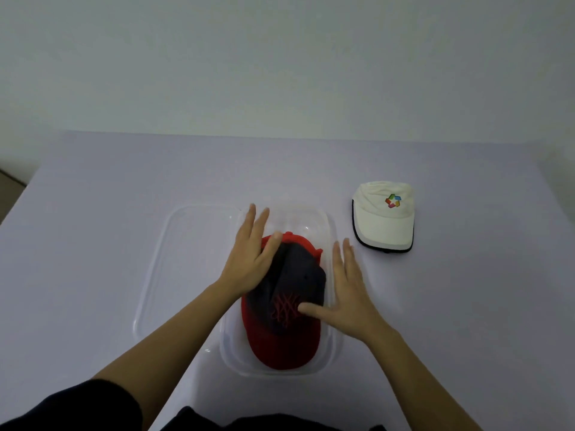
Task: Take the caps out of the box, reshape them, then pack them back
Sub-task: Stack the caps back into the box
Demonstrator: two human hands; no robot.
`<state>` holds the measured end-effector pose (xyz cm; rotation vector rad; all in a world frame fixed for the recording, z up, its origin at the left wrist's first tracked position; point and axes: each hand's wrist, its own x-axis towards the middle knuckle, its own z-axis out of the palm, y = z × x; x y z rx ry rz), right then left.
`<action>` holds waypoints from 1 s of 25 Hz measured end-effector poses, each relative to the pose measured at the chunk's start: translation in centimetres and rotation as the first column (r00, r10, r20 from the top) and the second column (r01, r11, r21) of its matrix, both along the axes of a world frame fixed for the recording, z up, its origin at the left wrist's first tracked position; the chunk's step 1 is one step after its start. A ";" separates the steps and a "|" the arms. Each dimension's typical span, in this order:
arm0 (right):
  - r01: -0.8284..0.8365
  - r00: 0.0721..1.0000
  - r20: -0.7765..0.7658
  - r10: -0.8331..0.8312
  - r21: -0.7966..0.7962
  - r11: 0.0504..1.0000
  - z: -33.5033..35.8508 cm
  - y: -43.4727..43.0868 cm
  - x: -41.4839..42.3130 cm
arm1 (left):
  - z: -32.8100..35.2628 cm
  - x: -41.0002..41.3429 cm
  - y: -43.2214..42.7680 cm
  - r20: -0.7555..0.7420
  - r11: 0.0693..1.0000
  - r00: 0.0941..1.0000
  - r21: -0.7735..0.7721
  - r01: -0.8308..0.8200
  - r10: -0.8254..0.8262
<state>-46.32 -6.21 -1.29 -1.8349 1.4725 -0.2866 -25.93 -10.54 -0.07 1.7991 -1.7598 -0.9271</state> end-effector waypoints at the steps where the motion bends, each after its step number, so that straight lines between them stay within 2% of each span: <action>1: 0.112 0.992 0.061 -0.110 -0.029 0.993 0.1 -0.6 -0.9 | 0.8 -0.9 -1.1 -0.005 0.999 1.000 -0.033 0.011 -0.011; 4: 0.389 0.919 0.121 -0.376 -0.112 0.914 -0.9 -4.0 -4.2 | 2.4 -5.3 -4.9 -0.062 0.992 0.990 -0.016 0.122 -0.123; 6: 0.485 0.874 0.114 -0.472 -0.150 0.862 -1.9 -6.7 -6.8 | 2.5 -8.7 -7.9 -0.103 0.980 0.976 0.037 0.196 -0.192; 9: 0.571 0.821 0.075 -0.566 -0.116 0.813 -3.1 -10.3 -11.0 | 1.5 -12.5 -12.3 -0.124 0.955 0.960 0.130 0.266 -0.250; 12: 0.567 0.823 0.037 -0.567 0.007 0.823 -4.1 -13.0 -14.2 | -0.3 -15.1 -16.1 -0.074 0.931 0.954 0.209 0.298 -0.289; 15: 0.492 0.865 0.056 -0.499 0.105 0.864 -5.2 -13.7 -14.6 | -2.0 -16.5 -18.5 -0.159 0.889 0.941 0.312 0.336 -0.300; 17: 0.488 0.861 0.079 -0.502 0.146 0.860 -6.7 -13.6 -14.5 | -3.3 -17.4 -19.5 -0.220 0.864 0.931 0.356 0.355 -0.292; 21: 0.489 0.852 0.142 -0.503 0.127 0.863 -8.3 -13.1 -14.5 | -5.0 -18.7 -20.9 -0.325 0.845 0.911 0.386 0.371 -0.252; 25: 0.488 0.849 0.179 -0.497 0.094 0.868 -7.9 -12.5 -14.3 | -4.4 -18.6 -21.0 -0.380 0.797 0.875 0.404 0.449 -0.299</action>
